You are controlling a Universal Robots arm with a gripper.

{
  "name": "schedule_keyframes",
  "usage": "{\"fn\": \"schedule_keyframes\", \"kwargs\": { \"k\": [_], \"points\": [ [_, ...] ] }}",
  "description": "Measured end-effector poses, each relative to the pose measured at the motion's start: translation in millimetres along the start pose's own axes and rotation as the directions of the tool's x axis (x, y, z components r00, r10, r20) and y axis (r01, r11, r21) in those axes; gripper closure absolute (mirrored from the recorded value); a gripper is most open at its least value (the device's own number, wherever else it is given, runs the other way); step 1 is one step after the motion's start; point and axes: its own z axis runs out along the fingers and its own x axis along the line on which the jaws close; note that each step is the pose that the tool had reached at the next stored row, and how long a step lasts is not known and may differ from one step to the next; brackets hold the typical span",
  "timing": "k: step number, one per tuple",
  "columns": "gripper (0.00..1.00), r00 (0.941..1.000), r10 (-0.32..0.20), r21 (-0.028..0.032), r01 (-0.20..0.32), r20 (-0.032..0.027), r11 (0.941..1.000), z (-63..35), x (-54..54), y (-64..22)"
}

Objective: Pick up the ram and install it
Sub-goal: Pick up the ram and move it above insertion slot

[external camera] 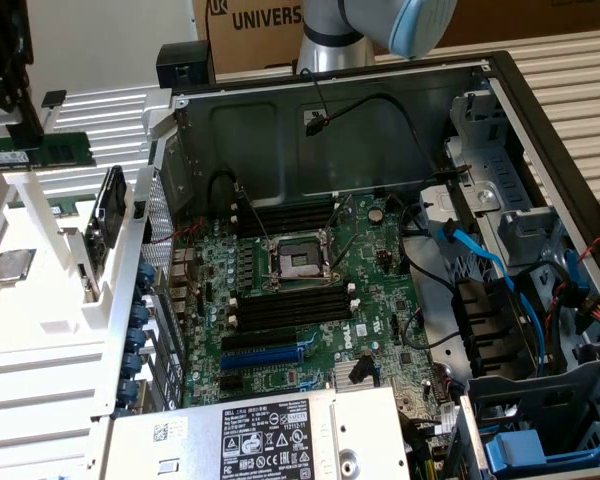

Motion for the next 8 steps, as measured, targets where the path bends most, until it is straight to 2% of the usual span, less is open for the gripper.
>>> {"fn": "schedule_keyframes", "kwargs": {
  "k": [8],
  "points": [
    [0.88, 1.0000, 0.000, -0.0040, 0.000, -0.0001, 1.0000, -14.3, 0.6, -35.5]
  ]
}}
